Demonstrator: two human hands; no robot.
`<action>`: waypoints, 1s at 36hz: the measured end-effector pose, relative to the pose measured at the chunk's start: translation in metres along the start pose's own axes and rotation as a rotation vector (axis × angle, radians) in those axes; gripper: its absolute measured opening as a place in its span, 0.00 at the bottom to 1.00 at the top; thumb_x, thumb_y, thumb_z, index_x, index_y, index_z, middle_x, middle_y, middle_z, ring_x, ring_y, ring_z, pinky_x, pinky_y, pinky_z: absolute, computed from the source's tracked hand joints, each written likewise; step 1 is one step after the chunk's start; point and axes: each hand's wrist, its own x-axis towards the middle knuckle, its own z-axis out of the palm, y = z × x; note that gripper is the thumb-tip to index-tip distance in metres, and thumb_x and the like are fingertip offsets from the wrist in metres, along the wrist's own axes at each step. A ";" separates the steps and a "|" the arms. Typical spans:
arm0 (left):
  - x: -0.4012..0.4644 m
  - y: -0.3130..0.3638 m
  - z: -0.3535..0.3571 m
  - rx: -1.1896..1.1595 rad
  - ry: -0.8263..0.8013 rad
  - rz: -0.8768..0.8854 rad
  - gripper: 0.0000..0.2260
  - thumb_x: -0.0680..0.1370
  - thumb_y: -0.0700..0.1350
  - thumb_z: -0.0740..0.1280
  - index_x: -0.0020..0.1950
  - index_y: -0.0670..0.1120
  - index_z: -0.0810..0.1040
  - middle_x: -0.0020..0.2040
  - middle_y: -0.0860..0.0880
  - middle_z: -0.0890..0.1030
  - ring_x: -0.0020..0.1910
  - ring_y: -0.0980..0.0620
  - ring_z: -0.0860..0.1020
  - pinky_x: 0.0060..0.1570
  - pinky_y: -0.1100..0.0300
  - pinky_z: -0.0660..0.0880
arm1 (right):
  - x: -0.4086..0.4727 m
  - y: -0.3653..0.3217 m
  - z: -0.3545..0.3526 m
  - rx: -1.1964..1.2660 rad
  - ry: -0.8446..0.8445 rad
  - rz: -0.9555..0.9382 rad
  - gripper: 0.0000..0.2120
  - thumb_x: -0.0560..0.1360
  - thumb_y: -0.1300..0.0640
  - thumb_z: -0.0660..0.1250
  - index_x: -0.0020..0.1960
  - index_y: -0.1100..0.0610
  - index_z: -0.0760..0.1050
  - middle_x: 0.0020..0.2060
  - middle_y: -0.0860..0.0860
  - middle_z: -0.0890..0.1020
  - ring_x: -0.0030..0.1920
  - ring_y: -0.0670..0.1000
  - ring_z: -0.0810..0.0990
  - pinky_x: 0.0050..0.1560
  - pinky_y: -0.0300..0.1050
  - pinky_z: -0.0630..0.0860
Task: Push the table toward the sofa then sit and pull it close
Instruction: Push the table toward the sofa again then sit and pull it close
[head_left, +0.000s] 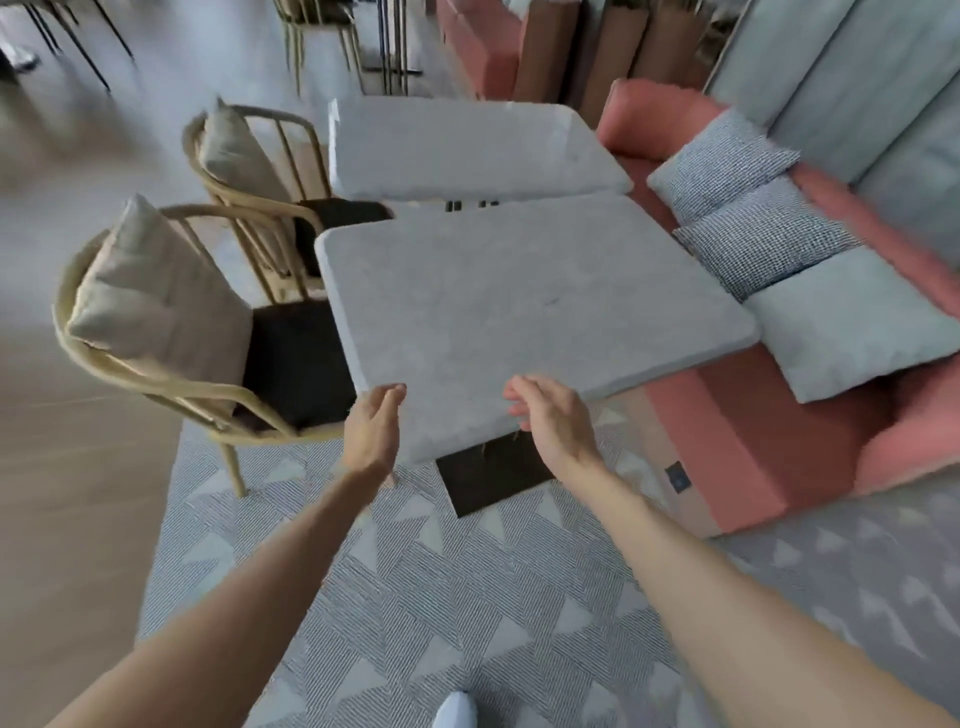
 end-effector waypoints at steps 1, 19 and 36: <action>0.010 -0.006 0.001 0.046 0.019 0.022 0.16 0.80 0.49 0.60 0.61 0.44 0.81 0.60 0.47 0.80 0.58 0.52 0.75 0.58 0.56 0.70 | 0.012 0.008 0.006 -0.031 -0.021 -0.013 0.25 0.72 0.42 0.60 0.48 0.64 0.79 0.45 0.59 0.85 0.49 0.60 0.82 0.54 0.59 0.78; 0.105 -0.120 0.094 0.920 0.176 0.311 0.25 0.81 0.51 0.58 0.75 0.40 0.67 0.76 0.44 0.68 0.77 0.45 0.62 0.77 0.50 0.51 | 0.175 0.134 0.127 -1.052 -0.188 -0.576 0.26 0.79 0.46 0.56 0.72 0.59 0.67 0.74 0.57 0.68 0.75 0.57 0.64 0.75 0.56 0.57; 0.107 -0.124 0.103 1.020 0.294 0.375 0.27 0.78 0.50 0.52 0.71 0.37 0.72 0.72 0.39 0.73 0.73 0.40 0.68 0.75 0.46 0.57 | 0.178 0.153 0.137 -1.051 0.013 -0.704 0.23 0.75 0.48 0.55 0.66 0.57 0.72 0.70 0.57 0.72 0.69 0.58 0.70 0.71 0.57 0.61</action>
